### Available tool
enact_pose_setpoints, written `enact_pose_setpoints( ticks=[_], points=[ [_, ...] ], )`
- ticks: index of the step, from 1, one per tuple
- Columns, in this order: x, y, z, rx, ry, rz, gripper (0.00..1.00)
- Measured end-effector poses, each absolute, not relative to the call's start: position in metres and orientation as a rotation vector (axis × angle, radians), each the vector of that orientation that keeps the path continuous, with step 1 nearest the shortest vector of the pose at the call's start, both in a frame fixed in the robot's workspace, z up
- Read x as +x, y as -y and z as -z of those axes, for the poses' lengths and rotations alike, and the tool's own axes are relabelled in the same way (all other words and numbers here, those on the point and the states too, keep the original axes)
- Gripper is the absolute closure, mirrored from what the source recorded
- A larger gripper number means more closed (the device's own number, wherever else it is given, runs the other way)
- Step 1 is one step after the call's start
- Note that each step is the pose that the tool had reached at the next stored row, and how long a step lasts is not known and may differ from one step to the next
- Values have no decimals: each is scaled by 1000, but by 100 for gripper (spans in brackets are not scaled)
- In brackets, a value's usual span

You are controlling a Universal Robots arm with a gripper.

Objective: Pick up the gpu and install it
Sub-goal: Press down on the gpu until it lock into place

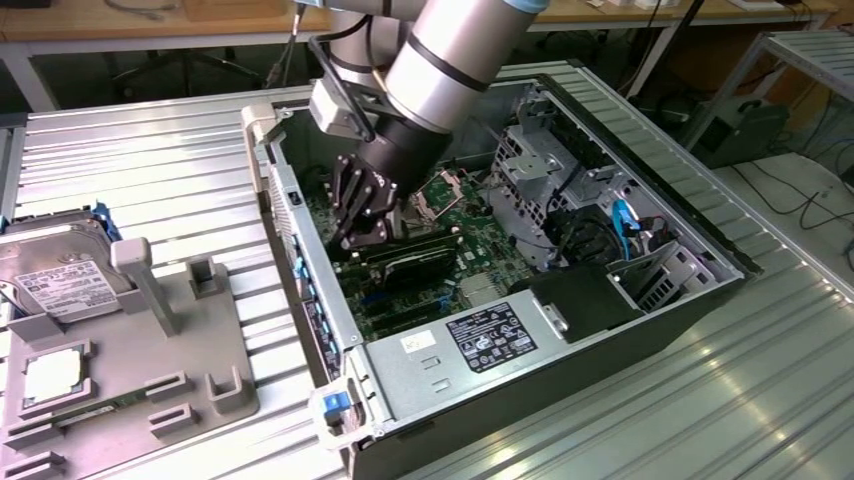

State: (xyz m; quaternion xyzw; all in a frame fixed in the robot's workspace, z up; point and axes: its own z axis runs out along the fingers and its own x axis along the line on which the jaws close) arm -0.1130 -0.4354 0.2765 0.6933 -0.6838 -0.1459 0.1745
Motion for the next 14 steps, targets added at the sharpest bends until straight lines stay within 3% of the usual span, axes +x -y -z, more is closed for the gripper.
enact_pose_setpoints(
  ticks=[14],
  points=[
    [-113,441,-273,1957,1930,426,89]
  ],
)
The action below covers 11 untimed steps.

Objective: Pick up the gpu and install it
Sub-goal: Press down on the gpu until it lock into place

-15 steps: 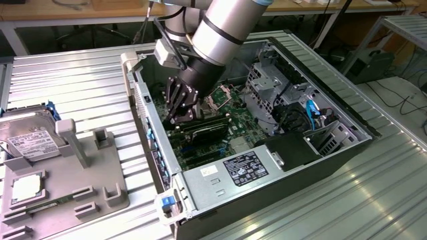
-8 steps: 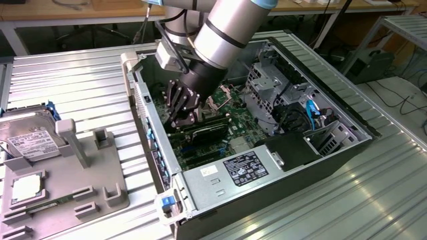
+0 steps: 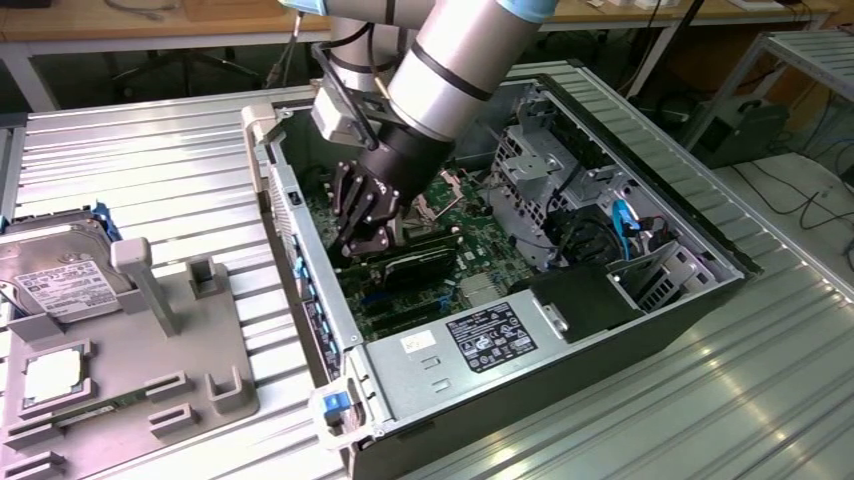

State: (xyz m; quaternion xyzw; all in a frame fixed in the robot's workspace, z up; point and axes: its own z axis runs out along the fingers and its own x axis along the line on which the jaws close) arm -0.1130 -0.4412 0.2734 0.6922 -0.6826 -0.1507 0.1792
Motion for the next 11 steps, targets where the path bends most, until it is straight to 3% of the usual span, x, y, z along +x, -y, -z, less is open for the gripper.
enact_pose_setpoints(
  ticks=[11],
  points=[
    [-113,441,-264,1946,1919,442,89]
  ],
)
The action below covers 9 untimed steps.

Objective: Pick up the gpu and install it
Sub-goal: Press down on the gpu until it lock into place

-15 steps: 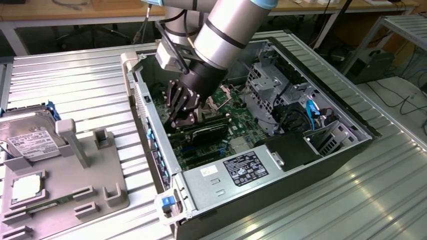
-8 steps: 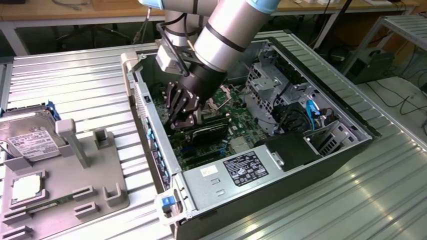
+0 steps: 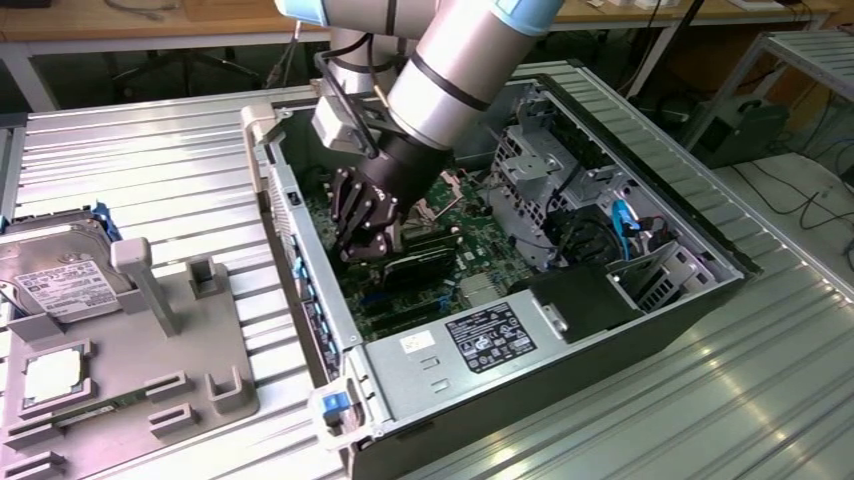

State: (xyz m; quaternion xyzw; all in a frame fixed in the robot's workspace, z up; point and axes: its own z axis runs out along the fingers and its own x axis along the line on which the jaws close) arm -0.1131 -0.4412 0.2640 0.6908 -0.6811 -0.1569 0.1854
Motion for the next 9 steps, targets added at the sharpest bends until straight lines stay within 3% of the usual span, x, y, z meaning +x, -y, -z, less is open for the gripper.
enact_pose_setpoints(
  ticks=[9],
  points=[
    [-94,441,-255,1945,1917,444,89]
  ],
)
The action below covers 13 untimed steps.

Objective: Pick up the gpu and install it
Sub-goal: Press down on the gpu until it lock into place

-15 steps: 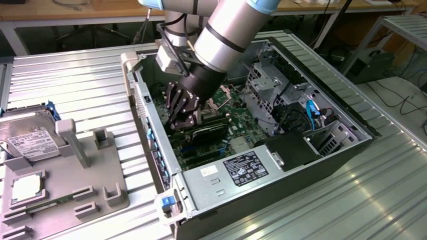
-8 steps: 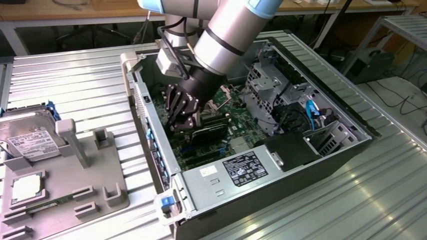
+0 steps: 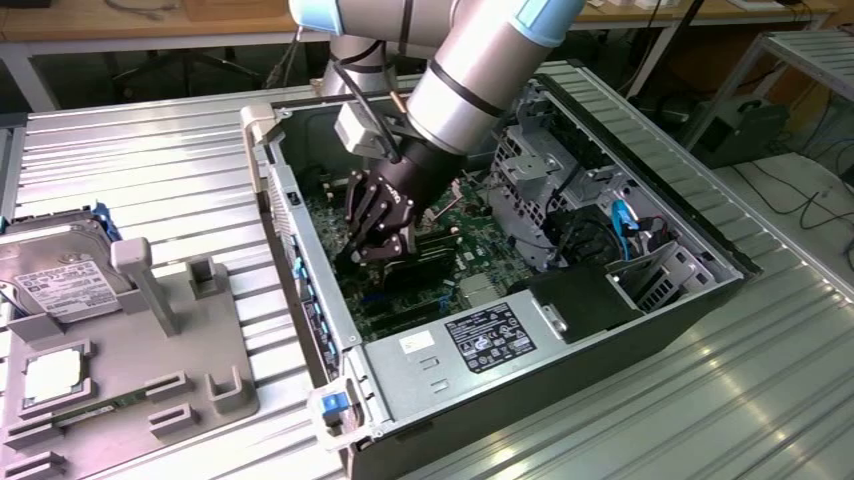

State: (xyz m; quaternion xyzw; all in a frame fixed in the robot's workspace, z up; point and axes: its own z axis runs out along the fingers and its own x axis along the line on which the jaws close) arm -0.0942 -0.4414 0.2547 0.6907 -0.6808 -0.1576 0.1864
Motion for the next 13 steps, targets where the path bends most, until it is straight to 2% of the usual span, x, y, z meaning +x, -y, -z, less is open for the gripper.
enact_pose_setpoints(
  ticks=[7,13],
  points=[
    [-92,441,-253,1946,1918,444,89],
    [-91,441,-266,1945,1917,444,89]
  ],
)
